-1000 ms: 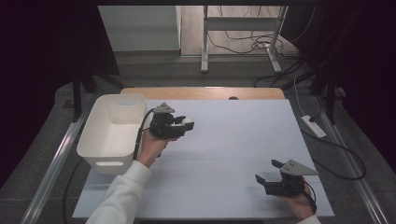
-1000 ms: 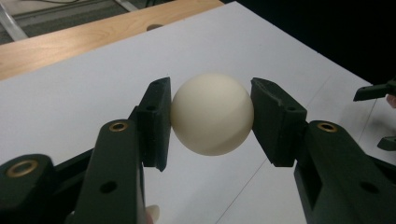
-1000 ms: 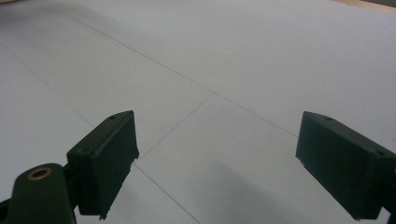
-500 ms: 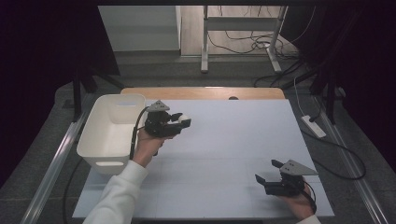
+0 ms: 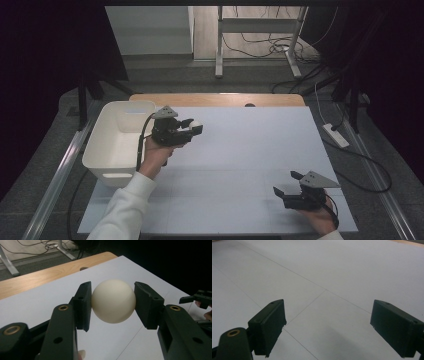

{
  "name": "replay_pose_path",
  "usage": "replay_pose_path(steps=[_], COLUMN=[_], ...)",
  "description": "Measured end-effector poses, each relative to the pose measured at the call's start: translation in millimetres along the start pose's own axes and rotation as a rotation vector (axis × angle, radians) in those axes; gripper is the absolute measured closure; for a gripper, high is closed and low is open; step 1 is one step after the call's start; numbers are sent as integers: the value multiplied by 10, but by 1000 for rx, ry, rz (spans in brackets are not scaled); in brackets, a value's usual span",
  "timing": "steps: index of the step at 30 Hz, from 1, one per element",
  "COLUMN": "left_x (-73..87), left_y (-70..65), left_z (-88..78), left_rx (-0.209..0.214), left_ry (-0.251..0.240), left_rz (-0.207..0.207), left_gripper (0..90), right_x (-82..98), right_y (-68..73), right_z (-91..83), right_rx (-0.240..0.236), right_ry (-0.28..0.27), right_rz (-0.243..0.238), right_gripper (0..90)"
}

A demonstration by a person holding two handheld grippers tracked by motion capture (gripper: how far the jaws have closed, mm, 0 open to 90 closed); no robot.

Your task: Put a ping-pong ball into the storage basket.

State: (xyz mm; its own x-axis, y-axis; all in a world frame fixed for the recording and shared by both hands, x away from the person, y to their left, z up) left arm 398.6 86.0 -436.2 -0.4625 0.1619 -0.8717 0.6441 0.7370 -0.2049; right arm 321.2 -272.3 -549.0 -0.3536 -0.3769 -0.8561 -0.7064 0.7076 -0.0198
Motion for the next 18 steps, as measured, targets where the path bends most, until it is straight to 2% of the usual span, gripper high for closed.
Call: replay_pose_path(steps=[18], left_x=[-86], left_y=[41], left_z=[-194], left_rx=[-16], left_ry=[-45], left_rz=[-8], left_gripper=[507], right_x=[-6], right_y=[0], right_z=[2], right_rx=[-3], right_ry=[-4], right_rz=[0], right_gripper=[126])
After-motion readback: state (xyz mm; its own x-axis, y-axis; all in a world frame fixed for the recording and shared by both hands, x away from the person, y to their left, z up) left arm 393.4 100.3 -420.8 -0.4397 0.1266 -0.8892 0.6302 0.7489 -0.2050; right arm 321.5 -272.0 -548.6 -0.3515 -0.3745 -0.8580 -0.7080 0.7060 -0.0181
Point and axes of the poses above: each handheld gripper's, and its own axes: z roughly forward along the jaws, x roughly out of its underside, y roughly to its left, the point moved 7 cm from there along z, roughly forward along the jaws, and after that the axes turned 3 degrees about -x, right-handed, at the moved point
